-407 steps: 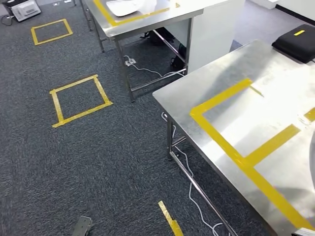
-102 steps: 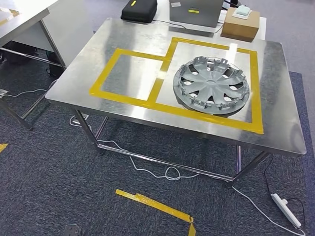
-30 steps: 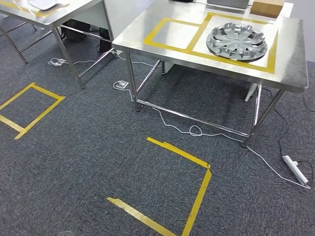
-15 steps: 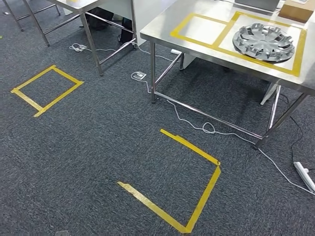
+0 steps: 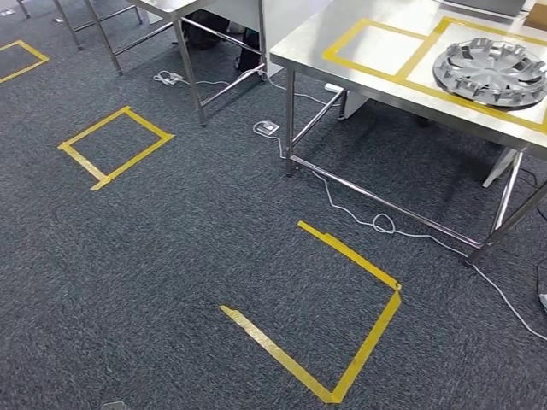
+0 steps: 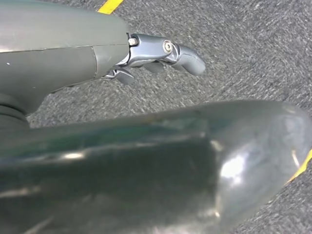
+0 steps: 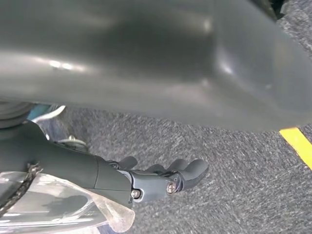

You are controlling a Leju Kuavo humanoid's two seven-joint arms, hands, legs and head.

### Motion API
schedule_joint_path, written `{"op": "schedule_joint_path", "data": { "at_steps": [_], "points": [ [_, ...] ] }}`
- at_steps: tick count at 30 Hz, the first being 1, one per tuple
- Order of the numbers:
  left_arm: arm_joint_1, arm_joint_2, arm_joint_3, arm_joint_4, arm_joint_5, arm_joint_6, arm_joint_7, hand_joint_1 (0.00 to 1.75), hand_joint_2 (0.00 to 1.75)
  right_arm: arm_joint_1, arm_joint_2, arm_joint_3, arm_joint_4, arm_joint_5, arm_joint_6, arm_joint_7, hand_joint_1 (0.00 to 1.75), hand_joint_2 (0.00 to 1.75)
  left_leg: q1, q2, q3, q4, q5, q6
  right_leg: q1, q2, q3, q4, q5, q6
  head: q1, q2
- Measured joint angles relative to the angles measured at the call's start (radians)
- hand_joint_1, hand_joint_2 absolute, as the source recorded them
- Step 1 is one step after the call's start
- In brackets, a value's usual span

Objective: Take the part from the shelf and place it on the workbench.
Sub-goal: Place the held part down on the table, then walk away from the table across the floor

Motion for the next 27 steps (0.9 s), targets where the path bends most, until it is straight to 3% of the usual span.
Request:
{"op": "schedule_joint_path", "data": {
  "at_steps": [1, 2, 3, 5, 6, 8, 10, 12, 14, 16, 17, 18, 21, 23, 25, 27],
  "points": [
    [0.001, 0.000, 0.000, 0.000, -0.002, 0.000, -0.001, 0.00, 0.00, 0.002, 0.000, 0.000, -0.003, -0.002, 0.001, -0.001, 0.00, 0.00, 0.004, 0.003, -0.024, 0.056, -0.019, -0.006, 0.000, -0.011, -0.002, 0.001, 0.000, 0.000, 0.000, 0.000],
    [0.003, 0.000, 0.000, 0.000, -0.005, 0.000, -0.002, 0.00, 0.00, 0.004, 0.000, 0.000, -0.005, -0.004, 0.002, -0.003, 0.00, 0.00, 0.009, 0.006, -0.031, 0.078, -0.018, -0.011, -0.001, -0.021, -0.003, 0.003, -0.001, 0.001, 0.000, 0.000],
    [0.004, 0.001, 0.000, 0.000, -0.007, 0.000, -0.003, 0.00, 0.00, 0.004, 0.000, 0.000, -0.007, -0.006, 0.004, -0.004, 0.00, 0.00, 0.013, 0.009, -0.017, 0.057, 0.003, -0.015, -0.002, -0.031, -0.004, 0.006, -0.002, 0.003, 0.000, 0.000],
    [0.005, 0.002, 0.000, 0.000, -0.012, 0.001, -0.003, 0.00, 0.00, 0.005, 0.001, 0.001, -0.010, -0.011, 0.007, -0.006, 0.00, 0.00, 0.019, 0.033, 0.053, -0.075, 0.069, -0.024, -0.005, -0.047, -0.004, 0.014, -0.008, 0.013, -0.001, 0.000],
    [0.003, 0.002, 0.000, 0.000, -0.015, 0.002, -0.003, 0.00, 0.00, 0.004, 0.001, 0.002, -0.012, -0.014, 0.009, -0.006, 0.00, 0.00, 0.019, 0.047, 0.084, -0.137, 0.090, -0.022, -0.004, -0.053, -0.008, 0.021, -0.012, 0.020, -0.002, 0.000],
    [-0.001, -0.001, 0.000, 0.000, -0.020, 0.002, -0.003, 0.00, 0.00, 0.004, 0.001, 0.002, -0.018, -0.021, 0.010, -0.007, 0.00, 0.00, 0.015, 0.062, 0.107, -0.193, 0.098, -0.008, 0.000, -0.065, -0.013, 0.031, -0.018, 0.035, -0.002, 0.000],
    [0.000, -0.001, 0.000, 0.000, -0.025, 0.002, -0.003, 0.00, 0.00, 0.004, 0.001, 0.002, -0.022, -0.025, 0.011, -0.007, 0.00, 0.00, 0.010, 0.049, 0.100, -0.194, 0.100, 0.014, -0.002, -0.075, -0.011, 0.031, -0.018, 0.045, 0.001, 0.000],
    [0.001, -0.001, 0.001, 0.000, -0.027, 0.004, -0.003, 0.00, 0.00, 0.004, 0.001, 0.002, -0.025, -0.028, 0.011, -0.007, 0.00, 0.00, 0.010, 0.037, 0.095, -0.197, 0.107, 0.030, -0.006, -0.055, -0.023, 0.058, -0.043, 0.055, 0.003, 0.000],
    [-0.001, -0.001, 0.001, 0.000, -0.028, 0.005, -0.004, 0.00, 0.00, 0.005, 0.001, 0.002, -0.027, -0.030, 0.011, -0.007, 0.00, 0.00, 0.009, 0.024, 0.088, -0.199, 0.114, 0.041, -0.007, -0.013, -0.075, 0.162, -0.108, 0.058, 0.006, 0.000],
    [-0.003, -0.002, 0.001, 0.000, -0.029, 0.005, -0.004, 0.00, 0.00, 0.006, 0.001, 0.002, -0.029, -0.032, 0.011, -0.007, 0.00, 0.00, 0.003, 0.007, 0.080, -0.198, 0.118, 0.047, -0.003, 0.008, -0.138, 0.294, -0.160, 0.051, 0.007, 0.000],
    [-0.003, -0.002, 0.001, 0.000, -0.029, 0.005, -0.004, 0.00, 0.00, 0.007, 0.001, 0.002, -0.030, -0.032, 0.011, -0.007, 0.00, 0.00, -0.002, -0.003, 0.078, -0.198, 0.120, 0.049, 0.000, 0.012, -0.155, 0.326, -0.162, 0.045, 0.007, 0.000],
    [-0.003, -0.002, 0.001, 0.000, -0.029, 0.005, -0.004, 0.00, 0.00, 0.008, 0.001, 0.002, -0.031, -0.032, 0.011, -0.007, 0.00, 0.00, -0.007, -0.013, 0.078, -0.198, 0.121, 0.051, 0.004, 0.016, -0.154, 0.320, -0.143, 0.036, 0.006, 0.000],
    [-0.006, -0.006, 0.001, 0.001, -0.029, 0.005, -0.005, 0.00, 0.00, 0.009, 0.001, 0.003, -0.036, -0.032, 0.011, -0.007, 0.00, 0.00, -0.016, -0.043, 0.078, -0.198, 0.123, 0.054, 0.028, 0.053, -0.078, 0.146, -0.033, -0.007, 0.004, 0.000],
    [-0.010, -0.013, 0.001, 0.001, -0.029, 0.005, -0.005, 0.00, 0.00, 0.009, 0.000, 0.003, -0.041, -0.033, 0.011, -0.007, 0.00, 0.00, -0.014, -0.061, 0.071, -0.197, 0.128, 0.051, 0.039, 0.079, -0.039, 0.063, -0.003, -0.030, 0.003, 0.000],
    [-0.011, -0.018, 0.001, 0.002, -0.030, 0.005, -0.006, 0.00, 0.00, 0.008, 0.001, 0.003, -0.047, -0.032, 0.011, -0.007, 0.00, 0.00, -0.010, -0.079, 0.065, -0.202, 0.136, 0.040, 0.042, 0.070, -0.023, 0.030, -0.001, -0.041, 0.005, 0.000],
    [-0.009, -0.017, 0.001, 0.003, -0.030, 0.004, -0.006, 0.00, 0.00, 0.008, 0.003, 0.004, -0.049, -0.029, 0.011, -0.006, 0.00, 0.00, -0.011, -0.063, 0.060, -0.193, 0.128, 0.032, 0.034, 0.048, -0.001, -0.010, 0.010, -0.033, 0.003, 0.000]
  ]
}}
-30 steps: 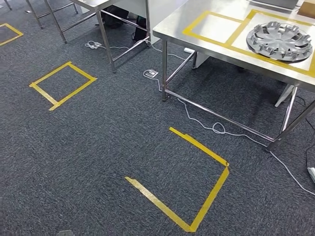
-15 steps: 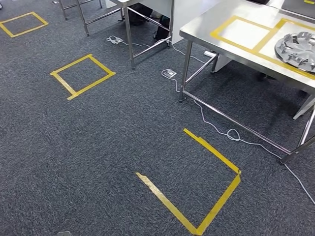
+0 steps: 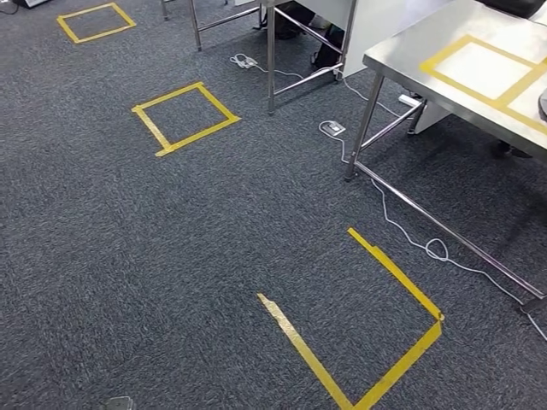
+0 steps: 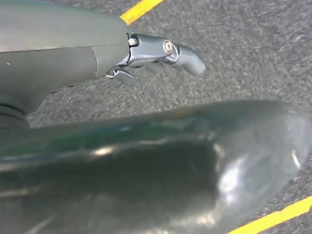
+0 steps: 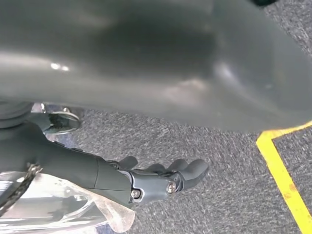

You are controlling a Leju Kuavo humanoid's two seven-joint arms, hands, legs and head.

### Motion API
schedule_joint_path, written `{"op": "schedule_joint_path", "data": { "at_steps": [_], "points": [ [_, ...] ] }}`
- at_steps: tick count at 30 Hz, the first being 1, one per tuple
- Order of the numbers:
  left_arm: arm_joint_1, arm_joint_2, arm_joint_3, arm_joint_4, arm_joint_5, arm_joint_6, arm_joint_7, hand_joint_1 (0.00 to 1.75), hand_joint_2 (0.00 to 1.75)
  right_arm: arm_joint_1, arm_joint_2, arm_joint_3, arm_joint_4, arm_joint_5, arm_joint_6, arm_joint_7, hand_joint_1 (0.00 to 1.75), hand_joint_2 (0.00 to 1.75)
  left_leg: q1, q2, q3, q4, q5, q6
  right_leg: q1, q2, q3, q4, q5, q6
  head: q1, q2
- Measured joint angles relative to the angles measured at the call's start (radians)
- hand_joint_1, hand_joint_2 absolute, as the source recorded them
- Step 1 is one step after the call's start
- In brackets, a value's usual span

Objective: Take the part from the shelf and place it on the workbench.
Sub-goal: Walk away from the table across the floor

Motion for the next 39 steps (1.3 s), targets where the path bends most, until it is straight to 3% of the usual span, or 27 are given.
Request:
{"op": "schedule_joint_path", "data": {
  "at_steps": [1, 3, 5, 6, 7, 9, 10, 11, 13, 15, 17, 19, 20, 21, 22, 23, 25, 27, 29, 31, 33, 35, 36, 37, 39],
  "points": [
    [0.000, 0.001, 0.000, 0.000, 0.000, 0.000, 0.000, 0.00, 0.00, 0.001, 0.001, 0.000, -0.001, 0.001, 0.000, 0.000, 0.00, 0.00, -0.001, 0.018, -0.012, 0.028, -0.020, -0.006, -0.006, -0.013, 0.011, -0.017, 0.005, 0.006, -0.003, 0.000],
    [-0.003, 0.002, 0.000, 0.000, 0.000, -0.001, 0.000, 0.00, 0.00, 0.003, 0.002, 0.001, -0.001, 0.003, 0.000, 0.000, 0.00, 0.00, 0.009, 0.053, -0.062, 0.138, -0.082, -0.021, -0.014, -0.037, 0.020, -0.029, 0.007, 0.014, -0.009, 0.000],
    [-0.002, 0.004, 0.000, 0.000, 0.000, -0.002, 0.000, 0.00, 0.00, 0.005, 0.002, 0.002, -0.001, 0.004, 0.000, 0.001, 0.00, 0.00, 0.026, 0.064, -0.109, 0.238, -0.117, -0.041, -0.022, -0.062, 0.020, -0.024, 0.002, 0.023, -0.010, 0.000],
    [-0.001, 0.004, 0.000, 0.000, 0.000, -0.002, 0.000, 0.00, 0.00, 0.006, 0.002, 0.004, -0.001, 0.004, 0.000, 0.001, 0.00, 0.00, 0.036, 0.068, -0.110, 0.242, -0.106, -0.053, -0.029, -0.073, 0.020, -0.018, -0.003, 0.030, -0.010, 0.000],
    [0.001, 0.005, 0.000, 0.000, 0.000, -0.002, 0.000, 0.00, 0.00, 0.006, 0.002, 0.007, -0.001, 0.004, 0.000, 0.002, 0.00, 0.00, 0.047, 0.076, -0.091, 0.208, -0.078, -0.068, -0.038, -0.083, 0.020, -0.008, -0.010, 0.041, -0.011, 0.000],
    [0.000, 0.002, 0.000, 0.001, 0.000, -0.003, 0.000, 0.00, 0.00, 0.006, 0.000, 0.012, -0.004, 0.003, 0.000, 0.002, 0.00, 0.00, 0.067, 0.106, -0.035, 0.099, -0.027, -0.101, -0.051, -0.100, 0.011, 0.025, -0.034, 0.070, -0.016, 0.000],
    [-0.002, 0.000, 0.000, 0.002, 0.000, -0.003, 0.000, 0.00, 0.00, 0.005, -0.001, 0.014, -0.007, 0.002, 0.000, 0.002, 0.00, 0.00, 0.071, 0.116, -0.019, 0.065, -0.019, -0.101, -0.054, -0.107, 0.002, 0.044, -0.049, 0.083, -0.019, 0.000],
    [-0.004, -0.002, 0.001, 0.003, 0.000, -0.004, 0.000, 0.00, 0.00, 0.005, -0.002, 0.015, -0.009, 0.002, 0.000, 0.002, 0.00, 0.00, 0.071, 0.121, -0.014, 0.052, -0.023, -0.094, -0.054, -0.112, -0.004, 0.059, -0.061, 0.093, -0.019, 0.000],
    [-0.003, -0.001, 0.001, 0.003, 0.000, -0.004, 0.000, 0.00, 0.00, 0.005, -0.002, 0.016, -0.011, 0.002, -0.001, 0.002, 0.00, 0.00, 0.064, 0.107, -0.021, 0.059, -0.032, -0.060, -0.055, -0.119, -0.007, 0.069, -0.072, 0.103, -0.012, 0.000],
    [0.001, 0.001, 0.001, 0.004, 0.000, -0.004, 0.000, 0.00, 0.00, 0.005, -0.001, 0.017, -0.012, 0.002, -0.001, 0.002, 0.00, 0.00, 0.057, 0.095, -0.024, 0.060, -0.030, -0.041, -0.059, -0.107, -0.007, 0.084, -0.088, 0.107, -0.003, 0.000],
    [0.000, 0.003, 0.001, 0.004, 0.000, -0.003, 0.000, 0.00, 0.00, 0.006, 0.000, 0.018, -0.012, 0.002, 0.000, 0.002, 0.00, 0.00, 0.048, 0.083, -0.028, 0.058, -0.026, -0.025, -0.059, -0.070, -0.042, 0.172, -0.152, 0.102, 0.002, 0.000],
    [-0.002, 0.004, 0.001, 0.004, 0.000, -0.002, 0.000, 0.00, 0.00, 0.006, 0.000, 0.018, -0.012, 0.002, 0.000, 0.001, 0.00, 0.00, 0.038, 0.067, -0.034, 0.057, -0.022, -0.016, -0.051, -0.042, -0.111, 0.316, -0.226, 0.089, 0.004, 0.000],
    [-0.002, 0.005, 0.001, 0.004, 0.000, -0.002, 0.000, 0.00, 0.00, 0.007, 0.000, 0.018, -0.012, 0.002, 0.000, 0.001, 0.00, 0.00, 0.034, 0.057, -0.036, 0.056, -0.020, -0.013, -0.046, -0.036, -0.137, 0.366, -0.241, 0.080, 0.005, 0.000],
    [-0.001, 0.005, 0.001, 0.004, 0.000, -0.002, 0.000, 0.00, 0.00, 0.007, 0.000, 0.019, -0.012, 0.002, 0.000, 0.002, 0.00, 0.00, 0.030, 0.047, -0.037, 0.056, -0.019, -0.011, -0.040, -0.033, -0.147, 0.378, -0.233, 0.069, 0.005, 0.000],
    [-0.001, 0.005, 0.002, 0.004, 0.000, -0.002, 0.000, 0.00, 0.00, 0.008, 0.000, 0.019, -0.012, 0.002, 0.000, 0.002, 0.00, 0.00, 0.026, 0.035, -0.037, 0.056, -0.018, -0.010, -0.033, -0.028, -0.138, 0.349, -0.204, 0.057, 0.005, 0.000],
    [-0.001, 0.004, 0.002, 0.004, 0.000, -0.002, 0.000, 0.00, 0.00, 0.008, 0.000, 0.021, -0.012, 0.002, 0.000, 0.002, 0.00, 0.00, 0.025, 0.023, -0.035, 0.056, -0.018, -0.009, -0.024, -0.018, -0.112, 0.288, -0.161, 0.044, 0.005, 0.000],
    [-0.005, 0.000, 0.002, 0.004, 0.000, -0.002, -0.001, 0.00, 0.00, 0.009, -0.002, 0.023, -0.014, -0.001, 0.000, 0.002, 0.00, 0.00, 0.023, 0.000, -0.035, 0.055, -0.015, -0.008, -0.006, 0.025, -0.055, 0.151, -0.088, 0.017, 0.005, 0.000],
    [-0.006, -0.004, 0.002, 0.004, -0.001, -0.002, -0.001, 0.00, 0.00, 0.011, -0.003, 0.025, -0.016, -0.005, 0.000, 0.002, 0.00, 0.00, 0.024, -0.020, -0.040, 0.053, -0.009, -0.014, 0.001, 0.049, -0.033, 0.089, -0.066, 0.004, 0.007, 0.000],
    [-0.002, -0.004, 0.003, 0.004, -0.004, -0.001, -0.001, 0.00, 0.00, 0.011, -0.002, 0.031, -0.017, -0.008, 0.001, 0.002, 0.00, 0.00, 0.025, -0.036, -0.043, 0.048, -0.002, -0.024, -0.003, 0.032, -0.023, 0.073, -0.058, 0.008, 0.010, 0.000],
    [0.001, -0.002, 0.004, 0.004, -0.006, 0.000, -0.001, 0.00, 0.00, 0.012, 0.000, 0.039, -0.017, -0.014, 0.002, 0.002, 0.00, 0.00, 0.020, -0.009, -0.055, 0.071, -0.022, -0.031, -0.009, 0.009, -0.008, 0.049, -0.042, 0.016, 0.010, 0.000],
    [-0.001, 0.002, 0.005, 0.004, -0.006, 0.002, -0.001, 0.00, 0.00, 0.016, 0.001, 0.046, -0.017, -0.024, 0.002, 0.002, 0.00, 0.00, 0.016, 0.041, -0.094, 0.161, -0.082, -0.038, -0.011, -0.020, -0.003, 0.037, -0.034, 0.018, 0.009, 0.000],
    [-0.002, 0.004, 0.006, 0.004, -0.007, 0.004, -0.001, 0.00, 0.00, 0.020, 0.001, 0.055, -0.017, -0.037, 0.002, 0.004, 0.00, 0.00, 0.017, 0.063, -0.137, 0.267, -0.132, -0.046, -0.010, -0.049, -0.005, 0.038, -0.035, 0.018, 0.008, 0.000],
    [-0.001, 0.005, 0.007, 0.004, -0.008, 0.006, -0.001, 0.00, 0.00, 0.020, 0.001, 0.061, -0.017, -0.045, 0.002, 0.006, 0.00, 0.00, 0.018, 0.068, -0.141, 0.285, -0.132, -0.050, -0.009, -0.061, -0.006, 0.039, -0.036, 0.018, 0.008, 0.000],
    [0.000, 0.006, 0.007, 0.004, -0.008, 0.008, -0.001, 0.00, 0.00, 0.020, 0.001, 0.068, -0.017, -0.052, 0.002, 0.008, 0.00, 0.00, 0.018, 0.073, -0.126, 0.266, -0.114, -0.052, -0.010, -0.073, -0.006, 0.041, -0.038, 0.020, 0.008, 0.000],
    [0.001, 0.009, 0.009, 0.004, -0.012, 0.010, -0.001, 0.00, 0.00, 0.020, 0.001, 0.083, -0.018, -0.066, 0.002, 0.011, 0.00, 0.00, 0.018, 0.098, -0.056, 0.146, -0.057, -0.053, -0.010, -0.094, -0.005, 0.047, -0.045, 0.025, 0.007, 0.000]
  ]
}}
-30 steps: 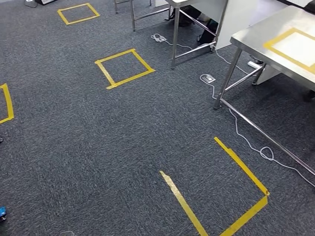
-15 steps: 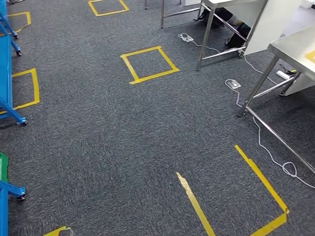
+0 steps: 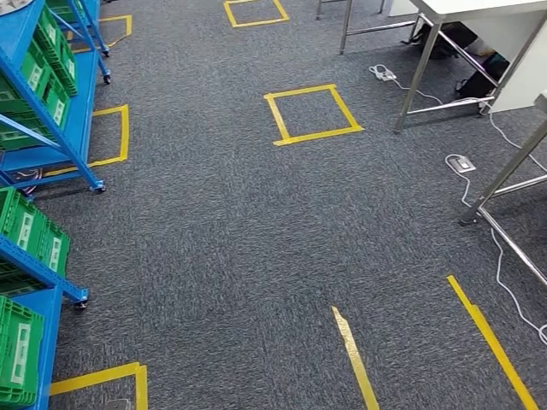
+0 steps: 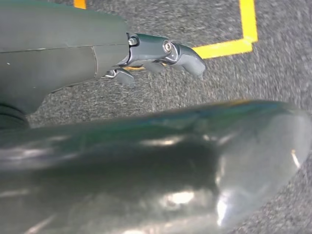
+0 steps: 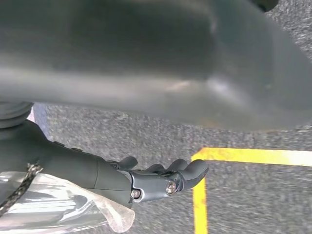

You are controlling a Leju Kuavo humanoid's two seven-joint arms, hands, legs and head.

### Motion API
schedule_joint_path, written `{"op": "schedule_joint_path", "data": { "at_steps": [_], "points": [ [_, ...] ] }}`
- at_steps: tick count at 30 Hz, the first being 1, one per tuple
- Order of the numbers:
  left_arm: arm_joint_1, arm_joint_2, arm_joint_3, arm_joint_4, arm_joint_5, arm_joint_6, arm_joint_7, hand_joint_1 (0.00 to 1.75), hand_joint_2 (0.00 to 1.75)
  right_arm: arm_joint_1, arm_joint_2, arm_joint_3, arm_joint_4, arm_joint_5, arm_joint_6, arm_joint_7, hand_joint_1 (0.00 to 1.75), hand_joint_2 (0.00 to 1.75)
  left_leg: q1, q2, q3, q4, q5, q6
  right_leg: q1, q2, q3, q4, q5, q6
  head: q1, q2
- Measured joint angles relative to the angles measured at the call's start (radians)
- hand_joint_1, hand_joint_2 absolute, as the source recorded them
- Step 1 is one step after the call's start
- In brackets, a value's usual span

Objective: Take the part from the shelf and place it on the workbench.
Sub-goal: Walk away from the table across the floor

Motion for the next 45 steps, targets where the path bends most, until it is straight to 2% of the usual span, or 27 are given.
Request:
{"op": "schedule_joint_path", "data": {
  "at_steps": [2, 3, 5, 7, 9, 11, 12, 13, 14, 16, 18, 20, 21, 23, 24, 26, 27, 28, 30, 32, 34, 36, 38, 40, 42, 43, 45],
  "points": [
    [-0.002, 0.001, 0.002, 0.000, -0.004, 0.002, 0.000, 0.00, 0.00, 0.000, 0.000, 0.012, -0.001, -0.010, 0.000, 0.002, 0.00, 0.00, -0.004, 0.029, 0.052, -0.096, 0.028, 0.015, 0.005, -0.015, -0.005, 0.009, -0.010, 0.009, 0.002, 0.000],
    [-0.003, 0.001, 0.004, 0.000, -0.006, 0.002, -0.001, 0.00, 0.00, 0.000, 0.000, 0.017, -0.002, -0.014, 0.000, 0.003, 0.00, 0.00, -0.006, 0.035, 0.060, -0.112, 0.027, 0.025, 0.007, -0.021, -0.006, 0.012, -0.014, 0.014, 0.003, 0.000],
    [-0.002, 0.001, 0.004, 0.000, -0.008, 0.003, -0.002, 0.00, 0.00, -0.001, 0.000, 0.027, -0.004, -0.020, 0.000, 0.004, 0.00, 0.00, -0.009, 0.019, 0.059, -0.116, 0.030, 0.043, 0.008, -0.030, -0.002, 0.013, -0.017, 0.022, 0.004, 0.000],
    [-0.001, 0.002, 0.005, 0.000, -0.010, 0.001, -0.003, 0.00, 0.00, 0.000, -0.001, 0.035, -0.005, -0.024, 0.000, 0.004, 0.00, 0.00, -0.006, 0.005, 0.057, -0.124, 0.037, 0.056, 0.003, -0.003, -0.010, 0.037, -0.038, 0.034, 0.005, 0.000],
    [-0.003, 0.004, 0.006, 0.000, -0.013, -0.002, -0.004, 0.00, 0.00, 0.002, -0.002, 0.039, -0.007, -0.027, 0.001, 0.003, 0.00, 0.00, -0.003, -0.011, 0.054, -0.129, 0.043, 0.066, -0.005, 0.043, -0.059, 0.136, -0.095, 0.046, 0.009, 0.000],
    [-0.003, 0.004, 0.006, 0.000, -0.015, -0.002, -0.005, 0.00, 0.00, 0.005, -0.002, 0.041, -0.008, -0.030, 0.001, 0.002, 0.00, 0.00, -0.002, -0.030, 0.049, -0.129, 0.045, 0.068, -0.013, 0.059, -0.126, 0.272, -0.148, 0.051, 0.010, 0.000],
    [-0.002, 0.004, 0.007, 0.000, -0.016, -0.002, -0.005, 0.00, 0.00, 0.006, -0.002, 0.042, -0.008, -0.032, 0.001, 0.002, 0.00, 0.00, -0.002, -0.040, 0.048, -0.129, 0.045, 0.068, -0.017, 0.060, -0.146, 0.307, -0.151, 0.053, 0.010, 0.000],
    [-0.001, 0.005, 0.007, 0.000, -0.016, -0.002, -0.005, 0.00, 0.00, 0.007, -0.002, 0.044, -0.009, -0.034, 0.001, 0.002, 0.00, 0.00, -0.002, -0.050, 0.049, -0.129, 0.046, 0.068, -0.019, 0.061, -0.148, 0.303, -0.133, 0.054, 0.010, 0.000],
    [-0.001, 0.005, 0.008, 0.000, -0.016, -0.002, -0.005, 0.00, 0.00, 0.008, -0.002, 0.046, -0.009, -0.036, 0.001, 0.002, 0.00, 0.00, -0.002, -0.061, 0.050, -0.128, 0.046, 0.067, -0.022, 0.064, -0.130, 0.258, -0.098, 0.054, 0.010, 0.000],
    [-0.003, 0.005, 0.009, 0.000, -0.016, -0.002, -0.005, 0.00, 0.00, 0.009, -0.002, 0.051, -0.010, -0.038, 0.001, 0.002, 0.00, 0.00, -0.002, -0.082, 0.052, -0.127, 0.046, 0.061, -0.028, 0.096, -0.070, 0.117, -0.025, 0.052, 0.010, 0.000],
    [-0.005, 0.005, 0.009, 0.000, -0.017, -0.002, -0.005, 0.00, 0.00, 0.010, -0.002, 0.054, -0.011, -0.039, 0.001, 0.003, 0.00, 0.00, -0.001, -0.101, 0.047, -0.126, 0.049, 0.049, -0.030, 0.125, -0.030, 0.031, -0.003, 0.049, 0.009, 0.000],
    [-0.003, 0.006, 0.010, 0.000, -0.017, -0.002, -0.005, 0.00, 0.00, 0.010, -0.002, 0.056, -0.012, -0.040, 0.001, 0.003, 0.00, 0.00, 0.002, -0.116, 0.041, -0.128, 0.054, 0.034, -0.027, 0.119, -0.021, 0.017, -0.006, 0.043, 0.008, 0.000],
    [0.000, 0.006, 0.011, 0.000, -0.018, -0.002, -0.005, 0.00, 0.00, 0.010, -0.002, 0.058, -0.013, -0.043, 0.001, 0.003, 0.00, 0.00, 0.004, -0.113, 0.038, -0.126, 0.053, 0.028, -0.027, 0.111, -0.017, 0.014, -0.003, 0.037, 0.008, 0.000],
    [0.001, 0.006, 0.012, 0.000, -0.020, -0.002, -0.006, 0.00, 0.00, 0.012, -0.002, 0.062, -0.015, -0.053, 0.001, 0.004, 0.00, 0.00, 0.002, -0.079, 0.019, -0.083, 0.025, 0.020, -0.027, 0.090, -0.010, 0.005, 0.002, 0.025, 0.004, 0.000],
    [-0.001, 0.006, 0.012, 0.000, -0.022, -0.002, -0.006, 0.00, 0.00, 0.014, -0.002, 0.065, -0.015, -0.058, 0.001, 0.005, 0.00, 0.00, 0.001, -0.056, -0.004, -0.031, -0.004, 0.018, -0.026, 0.076, -0.006, 0.003, 0.001, 0.020, 0.002, 0.000],
    [-0.003, 0.005, 0.013, 0.000, -0.024, -0.002, -0.006, 0.00, 0.00, 0.017, -0.002, 0.072, -0.017, -0.067, 0.002, 0.008, 0.00, 0.00, 0.000, -0.034, -0.067, 0.102, -0.061, 0.015, -0.019, 0.049, -0.002, 0.003, -0.004, 0.012, 0.000, 0.000],
    [-0.002, 0.005, 0.013, 0.000, -0.025, -0.002, -0.006, 0.00, 0.00, 0.018, -0.002, 0.075, -0.017, -0.070, 0.002, 0.009, 0.00, 0.00, 0.000, -0.032, -0.088, 0.145, -0.070, 0.014, -0.017, 0.037, 0.001, 0.003, -0.007, 0.010, 0.000, 0.000],
    [0.000, 0.005, 0.013, 0.000, -0.026, -0.002, -0.006, 0.00, 0.00, 0.019, -0.002, 0.078, -0.018, -0.073, 0.002, 0.010, 0.00, 0.00, 0.000, -0.030, -0.091, 0.153, -0.061, 0.015, -0.014, 0.025, 0.004, 0.003, -0.011, 0.009, 0.000, 0.000],
    [0.002, 0.007, 0.013, 0.000, -0.026, -0.002, -0.006, 0.00, 0.00, 0.019, -0.002, 0.083, -0.018, -0.075, 0.002, 0.012, 0.00, 0.00, -0.004, -0.017, -0.040, 0.056, 0.004, 0.024, -0.011, 0.007, 0.015, 0.003, -0.019, 0.009, 0.000, 0.000],
    [0.000, 0.009, 0.013, 0.000, -0.026, -0.002, -0.007, 0.00, 0.00, 0.019, -0.002, 0.088, -0.019, -0.076, 0.002, 0.013, 0.00, 0.00, -0.014, 0.017, 0.025, -0.066, 0.045, 0.038, -0.006, -0.010, 0.021, 0.004, -0.032, 0.017, 0.000, 0.000],
    [-0.002, 0.009, 0.013, 0.000, -0.026, -0.002, -0.008, 0.00, 0.00, 0.020, -0.002, 0.091, -0.020, -0.076, 0.002, 0.014, 0.00, 0.00, -0.023, 0.033, 0.049, -0.112, 0.041, 0.050, -0.002, -0.027, 0.022, 0.005, -0.043, 0.027, 0.002, 0.000],
    [0.002, 0.009, 0.014, 0.000, -0.026, -0.002, -0.010, 0.00, 0.00, 0.019, -0.002, 0.095, -0.021, -0.078, 0.002, 0.014, 0.00, 0.00, -0.022, 0.016, 0.052, -0.122, 0.039, 0.060, -0.003, -0.036, 0.031, 0.004, -0.050, 0.036, 0.004, 0.000],
    [0.004, 0.009, 0.015, 0.000, -0.026, -0.002, -0.010, 0.00, 0.00, 0.019, -0.003, 0.102, -0.023, -0.079, 0.001, 0.014, 0.00, 0.00, -0.015, 0.000, 0.059, -0.132, 0.040, 0.069, -0.007, 0.002, 0.019, 0.044, -0.075, 0.048, 0.009, 0.000],
    [0.001, 0.009, 0.015, 0.000, -0.026, -0.002, -0.011, 0.00, 0.00, 0.021, -0.003, 0.106, -0.025, -0.081, 0.000, 0.015, 0.00, 0.00, -0.011, -0.017, 0.063, -0.136, 0.040, 0.075, -0.015, 0.049, -0.048, 0.167, -0.126, 0.059, 0.014, 0.000],
    [-0.001, 0.009, 0.015, 0.000, -0.026, -0.002, -0.011, 0.00, 0.00, 0.024, -0.003, 0.107, -0.026, -0.082, 0.001, 0.018, 0.00, 0.00, -0.009, -0.038, 0.066, -0.135, 0.036, 0.076, -0.022, 0.060, -0.132, 0.294, -0.156, 0.067, 0.015, 0.000],
    [0.000, 0.009, 0.015, 0.000, -0.027, -0.002, -0.011, 0.00, 0.00, 0.026, -0.003, 0.107, -0.026, -0.083, 0.001, 0.018, 0.00, 0.00, -0.008, -0.049, 0.069, -0.135, 0.033, 0.074, -0.026, 0.060, -0.156, 0.313, -0.143, 0.070, 0.015, 0.000],
    [0.001, 0.008, 0.015, 0.000, -0.028, -0.002, -0.011, 0.00, 0.00, 0.027, -0.003, 0.108, -0.027, -0.085, 0.001, 0.021, 0.00, 0.00, -0.003, -0.072, 0.082, -0.135, 0.025, 0.066, -0.032, 0.067, -0.142, 0.232, -0.062, 0.075, 0.014, 0.000]
  ]
}}
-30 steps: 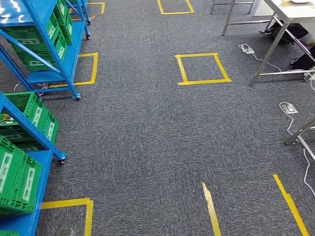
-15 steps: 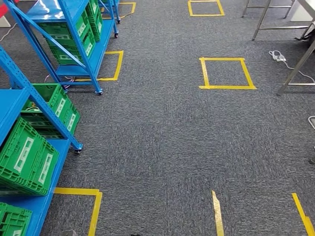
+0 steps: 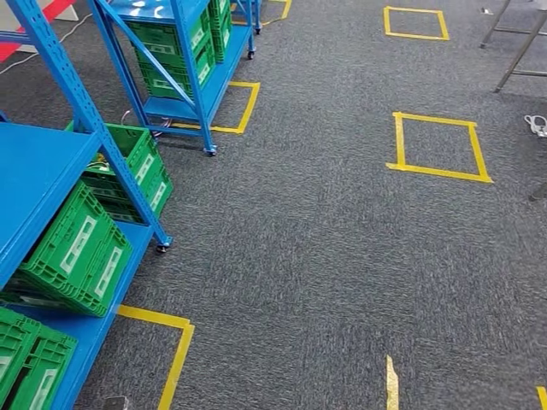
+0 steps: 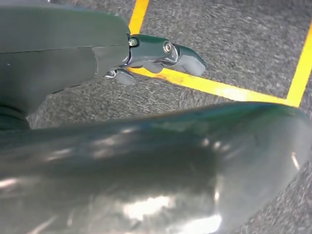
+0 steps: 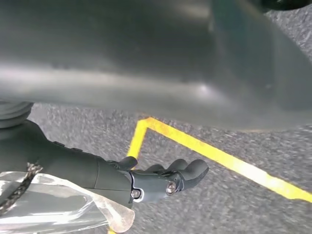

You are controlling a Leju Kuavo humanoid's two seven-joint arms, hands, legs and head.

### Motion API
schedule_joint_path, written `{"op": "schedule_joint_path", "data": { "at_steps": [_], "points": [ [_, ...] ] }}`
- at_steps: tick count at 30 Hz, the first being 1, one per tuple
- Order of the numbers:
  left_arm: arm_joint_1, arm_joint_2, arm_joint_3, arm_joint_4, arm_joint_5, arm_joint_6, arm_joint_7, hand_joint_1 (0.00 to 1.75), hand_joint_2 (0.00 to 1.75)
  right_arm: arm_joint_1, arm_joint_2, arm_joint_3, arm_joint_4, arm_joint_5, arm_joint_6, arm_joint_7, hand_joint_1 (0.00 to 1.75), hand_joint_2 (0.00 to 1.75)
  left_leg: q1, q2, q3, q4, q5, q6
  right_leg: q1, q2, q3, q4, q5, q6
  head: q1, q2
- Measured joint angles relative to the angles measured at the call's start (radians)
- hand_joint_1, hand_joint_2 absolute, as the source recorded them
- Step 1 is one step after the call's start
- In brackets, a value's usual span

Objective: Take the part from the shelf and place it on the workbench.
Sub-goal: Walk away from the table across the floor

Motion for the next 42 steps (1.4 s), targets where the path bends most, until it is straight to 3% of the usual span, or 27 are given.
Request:
{"op": "schedule_joint_path", "data": {
  "at_steps": [2, 4, 6, 8, 10, 12, 13, 14, 16, 18, 19, 21, 23, 24, 26, 28, 29, 30, 31, 33, 35, 37, 38, 40, 42],
  "points": [
    [-0.001, 0.000, 0.000, 0.000, -0.001, 0.000, 0.000, 0.00, 0.00, 0.001, 0.000, 0.003, -0.001, -0.002, 0.000, 0.002, 0.00, 0.00, 0.003, -0.021, 0.009, 0.002, -0.009, -0.012, -0.009, 0.038, 0.051, -0.131, 0.069, 0.005, 0.001, 0.000],
    [-0.003, 0.001, 0.000, 0.000, -0.001, 0.000, 0.000, 0.00, 0.00, 0.001, 0.000, 0.006, -0.001, -0.004, 0.000, 0.003, 0.00, 0.00, 0.004, -0.038, 0.004, 0.004, -0.012, -0.025, -0.012, 0.068, 0.080, -0.190, 0.075, -0.001, 0.002, 0.000],
    [-0.001, 0.001, 0.000, 0.000, -0.001, 0.000, 0.000, 0.00, 0.00, 0.003, 0.000, 0.008, -0.002, -0.005, 0.000, 0.004, 0.00, 0.00, 0.007, -0.051, -0.001, 0.003, -0.011, -0.036, -0.009, 0.057, 0.087, -0.198, 0.069, -0.018, 0.000, 0.000],
    [0.001, 0.001, 0.001, 0.000, -0.001, -0.001, -0.001, 0.00, 0.00, 0.005, 0.000, 0.011, -0.003, -0.006, 0.000, 0.004, 0.00, 0.00, 0.008, -0.025, -0.013, 0.034, -0.031, -0.044, -0.007, 0.037, 0.095, -0.203, 0.069, -0.034, -0.005, 0.000],
    [-0.003, 0.000, 0.001, 0.000, -0.001, -0.007, -0.005, 0.00, 0.00, 0.006, 0.000, 0.014, -0.004, -0.007, 0.000, 0.004, 0.00, 0.00, 0.006, 0.020, -0.062, 0.138, -0.084, -0.048, -0.003, 0.011, 0.104, -0.206, 0.065, -0.046, -0.010, 0.000],
    [-0.005, -0.001, 0.002, 0.000, -0.001, -0.015, -0.009, 0.00, 0.00, 0.007, 0.000, 0.016, -0.004, -0.008, -0.001, 0.004, 0.00, 0.00, 0.005, 0.038, -0.127, 0.261, -0.128, -0.047, 0.006, -0.015, 0.110, -0.206, 0.058, -0.054, -0.012, 0.000],
    [-0.003, -0.001, 0.002, 0.000, -0.001, -0.018, -0.010, 0.00, 0.00, 0.007, 0.000, 0.018, -0.004, -0.008, -0.001, 0.004, 0.00, 0.00, 0.004, 0.041, -0.144, 0.290, -0.127, -0.045, 0.010, -0.027, 0.113, -0.206, 0.055, -0.057, -0.012, 0.000],
    [-0.002, -0.001, 0.003, 0.000, -0.001, -0.018, -0.010, 0.00, 0.00, 0.007, 0.000, 0.019, -0.004, -0.008, -0.001, 0.004, 0.00, 0.00, 0.003, 0.042, -0.142, 0.280, -0.107, -0.041, 0.014, -0.036, 0.118, -0.206, 0.051, -0.059, -0.012, 0.000],
    [0.001, 0.000, 0.004, 0.000, -0.001, -0.018, -0.010, 0.00, 0.00, 0.007, 0.001, 0.022, -0.005, -0.008, -0.001, 0.004, 0.00, 0.00, -0.007, 0.061, -0.089, 0.166, -0.033, -0.025, 0.019, -0.054, 0.128, -0.206, 0.042, -0.060, -0.012, 0.000],
    [-0.003, 0.001, 0.005, 0.000, -0.001, -0.018, -0.009, 0.00, 0.00, 0.007, 0.001, 0.024, -0.005, -0.009, -0.001, 0.004, 0.00, 0.00, -0.021, 0.096, -0.036, 0.057, 0.005, -0.007, 0.025, -0.071, 0.132, -0.206, 0.031, -0.054, -0.012, 0.000],
    [-0.005, 0.001, 0.005, 0.000, -0.002, -0.018, -0.009, 0.00, 0.00, 0.007, 0.002, 0.024, -0.005, -0.009, -0.001, 0.004, 0.00, 0.00, -0.026, 0.105, -0.025, 0.033, 0.004, -0.001, 0.027, -0.080, 0.131, -0.206, 0.027, -0.050, -0.011, 0.000],
    [-0.005, 0.001, 0.006, 0.000, -0.003, -0.018, -0.007, 0.00, 0.00, 0.006, 0.002, 0.027, -0.006, -0.011, -0.001, 0.005, 0.00, 0.00, -0.027, 0.095, -0.021, 0.020, -0.001, 0.003, 0.029, -0.097, 0.138, -0.207, 0.023, -0.042, -0.010, 0.000],
    [0.000, 0.000, 0.006, 0.000, -0.005, -0.018, -0.006, 0.00, 0.00, 0.006, 0.001, 0.032, -0.007, -0.013, -0.001, 0.005, 0.00, 0.00, -0.021, 0.079, -0.016, 0.008, 0.005, 0.008, 0.028, -0.079, 0.136, -0.189, 0.006, -0.032, -0.006, 0.000],
    [-0.001, 0.000, 0.007, 0.000, -0.006, -0.017, -0.006, 0.00, 0.00, 0.006, 0.000, 0.034, -0.008, -0.013, -0.001, 0.005, 0.00, 0.00, -0.017, 0.071, -0.013, 0.002, 0.008, 0.012, 0.025, -0.059, 0.119, -0.155, -0.014, -0.025, -0.003, 0.000],
    [-0.004, 0.000, 0.007, 0.000, -0.008, -0.017, -0.006, 0.00, 0.00, 0.009, 0.000, 0.037, -0.009, -0.014, -0.002, 0.005, 0.00, 0.00, -0.013, 0.055, -0.013, 0.000, 0.010, 0.017, 0.016, -0.020, 0.056, -0.036, -0.067, -0.014, 0.001, 0.000],
    [-0.005, -0.001, 0.008, 0.000, -0.009, -0.017, -0.006, 0.00, 0.00, 0.011, -0.001, 0.039, -0.010, -0.015, -0.001, 0.006, 0.00, 0.00, -0.011, 0.036, -0.013, 0.000, 0.009, 0.017, 0.006, -0.009, -0.005, 0.062, -0.088, -0.006, 0.001, 0.000],
    [-0.005, -0.002, 0.008, 0.000, -0.010, -0.018, -0.006, 0.00, 0.00, 0.012, -0.001, 0.040, -0.011, -0.015, -0.001, 0.007, 0.00, 0.00, -0.008, 0.026, -0.012, 0.001, 0.008, 0.015, 0.003, -0.008, -0.014, 0.065, -0.072, -0.003, 0.001, 0.000],
    [-0.004, -0.002, 0.008, 0.000, -0.010, -0.018, -0.006, 0.00, 0.00, 0.012, -0.001, 0.042, -0.011, -0.018, -0.001, 0.008, 0.00, 0.00, -0.005, 0.016, -0.009, 0.001, 0.005, 0.011, -0.001, -0.005, -0.004, 0.027, -0.037, 0.000, 0.001, 0.000],
    [-0.004, -0.003, 0.008, 0.000, -0.011, -0.018, -0.006, 0.00, 0.00, 0.013, -0.002, 0.044, -0.011, -0.020, -0.001, 0.010, 0.00, 0.00, -0.002, 0.005, -0.006, 0.003, 0.002, 0.006, -0.006, 0.004, 0.021, -0.036, 0.006, 0.005, 0.001, 0.000],
    [-0.006, -0.003, 0.008, 0.000, -0.012, -0.018, -0.007, 0.00, 0.00, 0.014, -0.001, 0.048, -0.012, -0.027, 0.000, 0.012, 0.00, 0.00, 0.001, -0.014, -0.005, 0.010, -0.006, -0.008, -0.013, 0.039, 0.073, -0.154, 0.052, 0.009, 0.002, 0.000],
    [-0.006, -0.003, 0.008, 0.000, -0.013, -0.018, -0.008, 0.00, 0.00, 0.015, -0.001, 0.052, -0.012, -0.033, 0.000, 0.015, 0.00, 0.00, 0.001, -0.030, -0.009, 0.012, -0.007, -0.022, -0.013, 0.057, 0.097, -0.192, 0.048, -0.003, 0.003, 0.000],
    [-0.003, -0.003, 0.008, 0.000, -0.013, -0.018, -0.009, 0.00, 0.00, 0.016, -0.001, 0.058, -0.014, -0.042, 0.001, 0.016, 0.00, 0.00, 0.005, -0.037, -0.011, 0.011, -0.006, -0.033, -0.012, 0.042, 0.105, -0.197, 0.049, -0.021, 0.002, 0.000],
    [-0.002, -0.003, 0.008, 0.000, -0.013, -0.018, -0.009, 0.00, 0.00, 0.017, -0.001, 0.062, -0.014, -0.046, 0.001, 0.017, 0.00, 0.00, 0.005, -0.025, -0.017, 0.023, -0.014, -0.037, -0.011, 0.034, 0.108, -0.199, 0.049, -0.030, -0.001, 0.000],
    [-0.003, -0.003, 0.008, 0.000, -0.013, -0.018, -0.009, 0.00, 0.00, 0.018, 0.000, 0.070, -0.016, -0.051, 0.002, 0.017, 0.00, 0.00, 0.004, 0.015, -0.055, 0.106, -0.058, -0.043, -0.010, 0.012, 0.114, -0.202, 0.047, -0.045, -0.007, 0.000],
    [-0.005, -0.004, 0.008, 0.000, -0.013, -0.018, -0.009, 0.00, 0.00, 0.020, 0.000, 0.073, -0.016, -0.054, 0.002, 0.017, 0.00, 0.00, 0.003, 0.039, -0.126, 0.243, -0.113, -0.044, -0.003, -0.009, 0.122, -0.202, 0.038, -0.053, -0.011, 0.000]
  ]
}}
